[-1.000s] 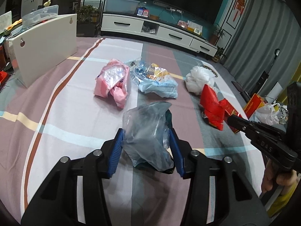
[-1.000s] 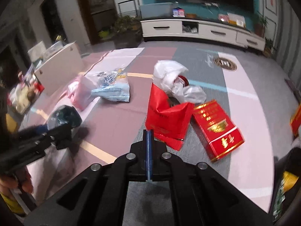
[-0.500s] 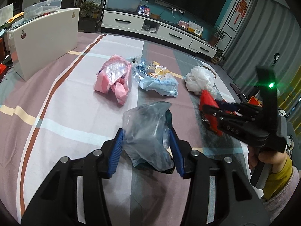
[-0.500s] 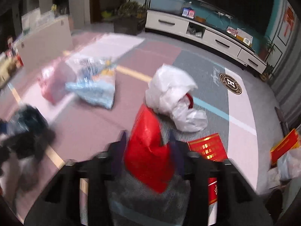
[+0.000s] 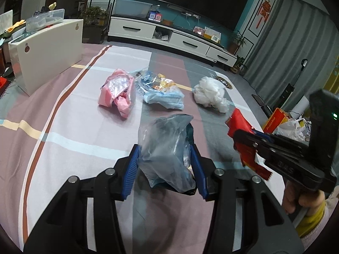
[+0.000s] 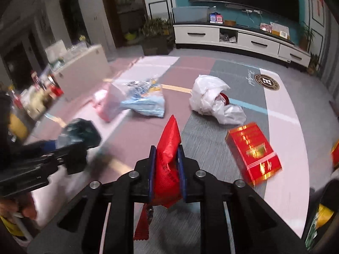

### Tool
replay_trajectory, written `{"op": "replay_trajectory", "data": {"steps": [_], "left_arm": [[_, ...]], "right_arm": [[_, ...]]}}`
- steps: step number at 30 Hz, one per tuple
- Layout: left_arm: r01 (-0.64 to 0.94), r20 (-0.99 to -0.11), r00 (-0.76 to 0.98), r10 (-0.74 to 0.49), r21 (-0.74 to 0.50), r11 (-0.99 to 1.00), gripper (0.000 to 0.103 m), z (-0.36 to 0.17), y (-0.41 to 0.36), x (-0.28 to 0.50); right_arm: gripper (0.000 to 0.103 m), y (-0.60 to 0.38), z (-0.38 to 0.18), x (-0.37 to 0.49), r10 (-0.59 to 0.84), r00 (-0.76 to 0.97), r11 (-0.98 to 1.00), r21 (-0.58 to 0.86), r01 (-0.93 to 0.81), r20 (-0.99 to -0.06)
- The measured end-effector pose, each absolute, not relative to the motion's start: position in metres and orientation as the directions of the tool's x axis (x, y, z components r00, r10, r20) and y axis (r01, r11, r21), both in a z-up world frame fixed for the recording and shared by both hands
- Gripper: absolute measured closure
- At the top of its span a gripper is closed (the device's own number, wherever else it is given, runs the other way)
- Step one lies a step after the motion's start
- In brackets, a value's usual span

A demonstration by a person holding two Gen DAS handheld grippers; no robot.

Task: Collect trash
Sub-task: 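Carry the grey bag and red paper bag over the black bin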

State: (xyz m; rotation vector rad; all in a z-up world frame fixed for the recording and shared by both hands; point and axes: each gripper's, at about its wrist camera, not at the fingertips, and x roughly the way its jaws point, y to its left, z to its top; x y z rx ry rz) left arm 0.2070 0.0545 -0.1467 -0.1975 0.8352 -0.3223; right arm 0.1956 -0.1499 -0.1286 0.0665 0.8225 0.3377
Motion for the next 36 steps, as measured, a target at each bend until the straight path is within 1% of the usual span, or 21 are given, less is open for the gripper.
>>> {"op": "replay_trajectory", "data": {"steps": [7, 14, 18, 29, 36], "left_arm": [[0.251, -0.704, 0.613, -0.360, -0.258, 0.933, 0.055, -0.137, 0.036, 0.176], [0.300, -0.717, 0.571, -0.399, -0.270, 0.915, 0.055, -0.134, 0.013, 0.145], [0.315, -0.713, 0.560, -0.421, -0.287, 0.905, 0.055, -0.128, -0.003, 0.130], [0.448, -0.707, 0.565, -0.426, -0.171, 0.878, 0.055, -0.097, -0.082, 0.104], [0.541, -0.690, 0.564, -0.453, -0.104, 0.834, 0.054, -0.080, -0.140, 0.095]], "right_arm": [[0.083, -0.186, -0.125, 0.138, 0.331, 0.655, 0.941, 0.294, -0.170, -0.680], [0.083, -0.235, -0.129, 0.087, 0.254, 0.682, 0.950, 0.308, -0.045, -0.686], [0.083, -0.262, -0.127, 0.062, 0.231, 0.705, 0.941, 0.339, 0.014, -0.671], [0.083, -0.323, -0.113, 0.020, 0.185, 0.793, 0.903, 0.418, 0.096, -0.581], [0.083, -0.359, -0.113, 0.000, 0.144, 0.824, 0.876, 0.457, 0.152, -0.548]]}}
